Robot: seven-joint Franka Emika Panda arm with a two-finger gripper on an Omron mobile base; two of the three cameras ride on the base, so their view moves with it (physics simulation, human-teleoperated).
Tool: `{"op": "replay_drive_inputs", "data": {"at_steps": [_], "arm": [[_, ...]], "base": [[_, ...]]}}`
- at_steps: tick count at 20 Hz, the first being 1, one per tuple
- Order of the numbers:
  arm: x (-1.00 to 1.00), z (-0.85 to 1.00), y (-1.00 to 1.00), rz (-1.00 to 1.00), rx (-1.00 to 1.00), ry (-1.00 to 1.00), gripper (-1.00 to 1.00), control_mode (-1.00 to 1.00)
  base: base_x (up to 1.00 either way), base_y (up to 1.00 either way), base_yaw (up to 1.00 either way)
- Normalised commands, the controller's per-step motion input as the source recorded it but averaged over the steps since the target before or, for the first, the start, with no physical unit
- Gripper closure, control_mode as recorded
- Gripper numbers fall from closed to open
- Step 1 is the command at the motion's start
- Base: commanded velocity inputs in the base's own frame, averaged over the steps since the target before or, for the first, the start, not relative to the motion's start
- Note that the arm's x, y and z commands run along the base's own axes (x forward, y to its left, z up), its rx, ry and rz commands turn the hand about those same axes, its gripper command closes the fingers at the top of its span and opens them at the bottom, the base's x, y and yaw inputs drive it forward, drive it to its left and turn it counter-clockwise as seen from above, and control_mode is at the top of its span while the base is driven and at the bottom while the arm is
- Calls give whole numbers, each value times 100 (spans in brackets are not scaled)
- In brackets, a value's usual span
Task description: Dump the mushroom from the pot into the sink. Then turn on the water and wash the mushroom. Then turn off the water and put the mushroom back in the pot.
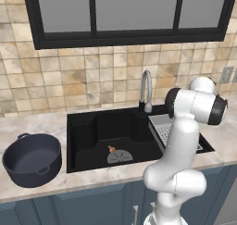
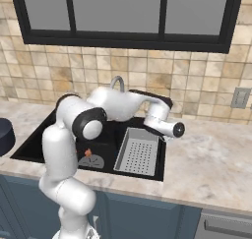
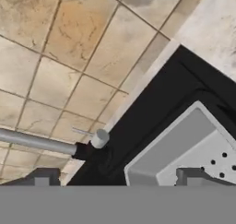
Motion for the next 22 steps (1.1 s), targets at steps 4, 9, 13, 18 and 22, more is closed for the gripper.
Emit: {"op": "replay_drive_inputs", "data": {"at_steps": [4,9,13,18,22], "arm": [[-64,100,50,2,-9,-53,-100,-100],[-48,100,45,4,-10,-29,-100,-100],[-4,100,25,4,-7,-1,-100,-100],[-7,96,12,0,-3,6,-100,-100],[-29,58,3,0,0,32,-100,-100]], "base": [[0,0,0],[0,0,0],[0,0,0],[0,0,0],[0,0,0]]}}
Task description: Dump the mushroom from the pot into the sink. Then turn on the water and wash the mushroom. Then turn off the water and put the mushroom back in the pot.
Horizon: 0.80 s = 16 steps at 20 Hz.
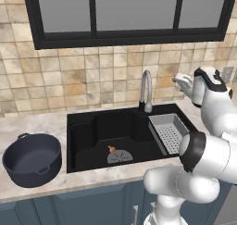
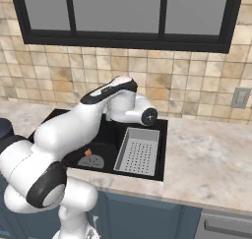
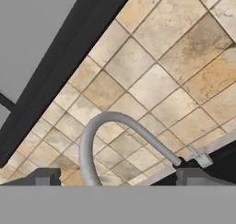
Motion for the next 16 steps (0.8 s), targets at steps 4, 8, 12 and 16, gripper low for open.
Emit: {"op": "replay_drive_inputs", "data": {"at_steps": [4,8,12,16], "arm": [[-50,17,1,0,0,48,-100,-100],[-44,3,6,0,0,49,-100,-100],[-49,2,10,0,0,43,-100,-100],[-66,-7,3,0,0,14,-100,-100]], "base": [[0,0,0],[0,0,0],[0,0,0],[0,0,0]]}}
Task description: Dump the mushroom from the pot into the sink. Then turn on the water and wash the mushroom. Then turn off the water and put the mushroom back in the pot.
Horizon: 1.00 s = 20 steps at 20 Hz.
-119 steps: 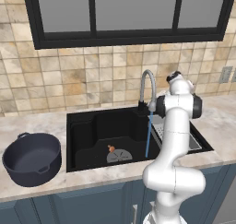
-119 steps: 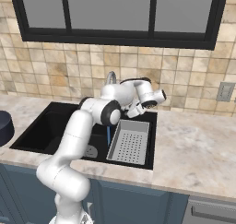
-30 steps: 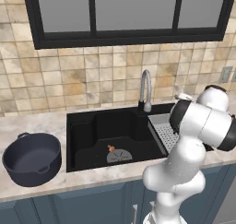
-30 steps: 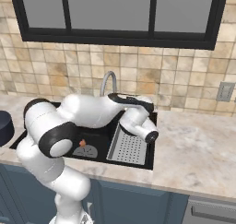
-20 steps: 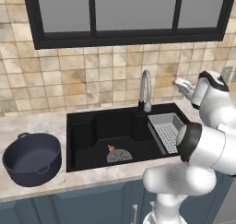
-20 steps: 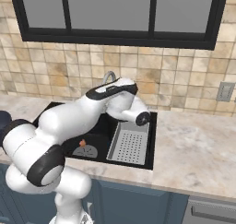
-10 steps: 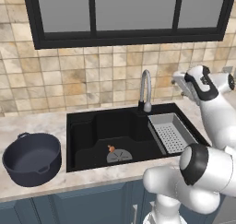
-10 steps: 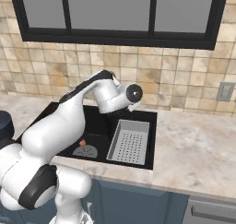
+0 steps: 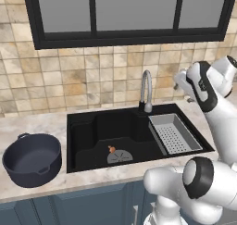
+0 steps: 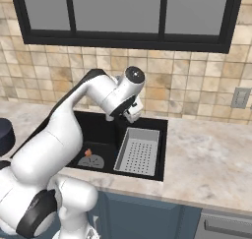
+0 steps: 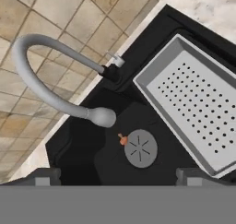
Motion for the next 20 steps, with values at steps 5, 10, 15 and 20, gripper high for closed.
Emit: {"op": "replay_drive_inputs", "data": {"at_steps": [5,10,15,20], "arm": [[-81,-39,12,1,0,1,-100,-100],[-15,-12,10,2,-1,-1,-100,-100],[0,0,0,0,0,0,-100,-100],[-1,0,0,0,0,0,-100,-100]], "base": [[0,0,0],[0,0,0],[0,0,0],[0,0,0]]}}
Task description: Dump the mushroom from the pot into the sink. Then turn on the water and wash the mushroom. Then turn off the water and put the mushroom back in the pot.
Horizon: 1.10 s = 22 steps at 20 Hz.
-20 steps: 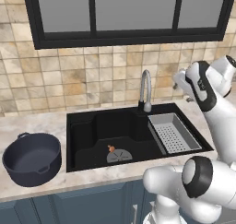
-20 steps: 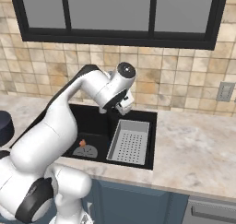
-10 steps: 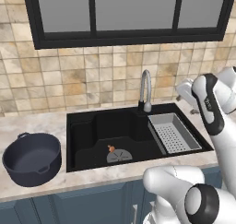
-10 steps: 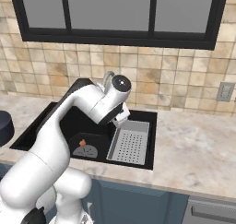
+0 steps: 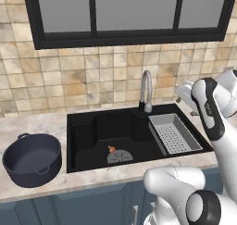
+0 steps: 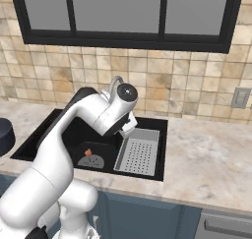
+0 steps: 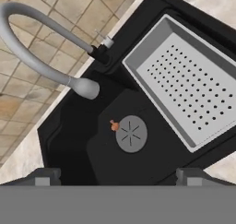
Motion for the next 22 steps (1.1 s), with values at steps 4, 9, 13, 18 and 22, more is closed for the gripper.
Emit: {"op": "replay_drive_inputs", "data": {"at_steps": [4,9,13,18,22], "arm": [[-4,0,1,0,0,0,-100,-100],[-14,0,25,7,-6,-2,-100,-100],[-14,-4,54,10,-16,-4,-100,-100],[-10,-15,51,7,-17,-2,-100,-100],[0,-31,59,0,-17,0,-100,-100]], "base": [[0,0,0],[0,0,0],[0,0,0],[0,0,0],[0,0,0]]}}
